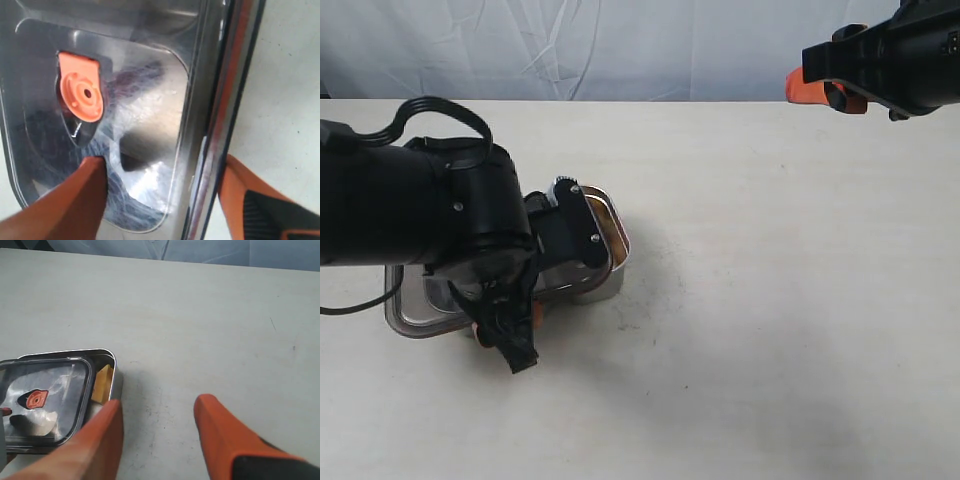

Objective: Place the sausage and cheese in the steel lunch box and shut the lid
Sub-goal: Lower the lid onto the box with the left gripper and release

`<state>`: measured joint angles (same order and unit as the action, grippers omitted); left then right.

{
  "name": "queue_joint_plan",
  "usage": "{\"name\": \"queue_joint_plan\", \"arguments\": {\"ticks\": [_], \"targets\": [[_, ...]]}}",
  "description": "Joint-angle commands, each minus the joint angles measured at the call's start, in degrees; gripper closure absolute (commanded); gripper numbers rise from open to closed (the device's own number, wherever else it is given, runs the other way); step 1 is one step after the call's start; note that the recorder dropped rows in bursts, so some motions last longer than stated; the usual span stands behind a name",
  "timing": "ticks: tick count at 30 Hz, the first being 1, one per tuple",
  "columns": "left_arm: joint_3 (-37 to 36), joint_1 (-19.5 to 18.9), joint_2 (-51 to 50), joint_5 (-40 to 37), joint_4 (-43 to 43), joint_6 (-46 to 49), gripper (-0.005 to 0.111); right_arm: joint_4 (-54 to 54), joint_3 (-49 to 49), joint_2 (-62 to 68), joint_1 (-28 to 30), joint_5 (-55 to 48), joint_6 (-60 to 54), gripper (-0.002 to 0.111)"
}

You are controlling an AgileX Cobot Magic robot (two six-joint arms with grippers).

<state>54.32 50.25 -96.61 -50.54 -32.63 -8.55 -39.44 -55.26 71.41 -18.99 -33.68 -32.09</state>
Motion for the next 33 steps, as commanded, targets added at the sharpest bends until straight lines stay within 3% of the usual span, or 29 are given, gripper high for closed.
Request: {"name": "queue_joint_plan", "arguments": {"ticks": [1, 8, 13, 20, 30, 31, 33], "targets": [[-0.2, 0.3, 0.0, -0.4, 0.5, 0.2, 0.046, 0.5, 0.1, -0.3, 0.3, 0.1, -0.2, 0.062], [-0.2, 0.3, 0.0, 0.6, -4.9, -0.3, 0.046, 0.5, 0.1, -0.3, 0.3, -0.1, -0.1, 0.062], [-0.2, 0.3, 0.0, 1.3, -4.1, -0.3, 0.046, 0.5, 0.1, -0.3, 0.3, -0.1, -0.1, 0.062], [0.1, 0.3, 0.0, 9.7, -1.0, -0.3, 0.046, 0.5, 0.1, -0.3, 0.3, -0.6, -0.1, 0.062], [5.6, 0.3, 4.9, 5.7, 0.0, -0.5, 0.046, 0.6, 0.1, -0.3, 0.3, -0.8, -0.1, 0.062], [5.8, 0.3, 5.9, 4.8, 0.0, -1.1, 0.047, 0.6, 0.1, -0.3, 0.3, -0.8, -0.1, 0.062], [6.0, -0.1, 9.3, 0.4, -3.1, -8.2, 0.065, 1.3, 0.1, -0.3, 0.3, -0.8, -0.1, 0.062]]}}
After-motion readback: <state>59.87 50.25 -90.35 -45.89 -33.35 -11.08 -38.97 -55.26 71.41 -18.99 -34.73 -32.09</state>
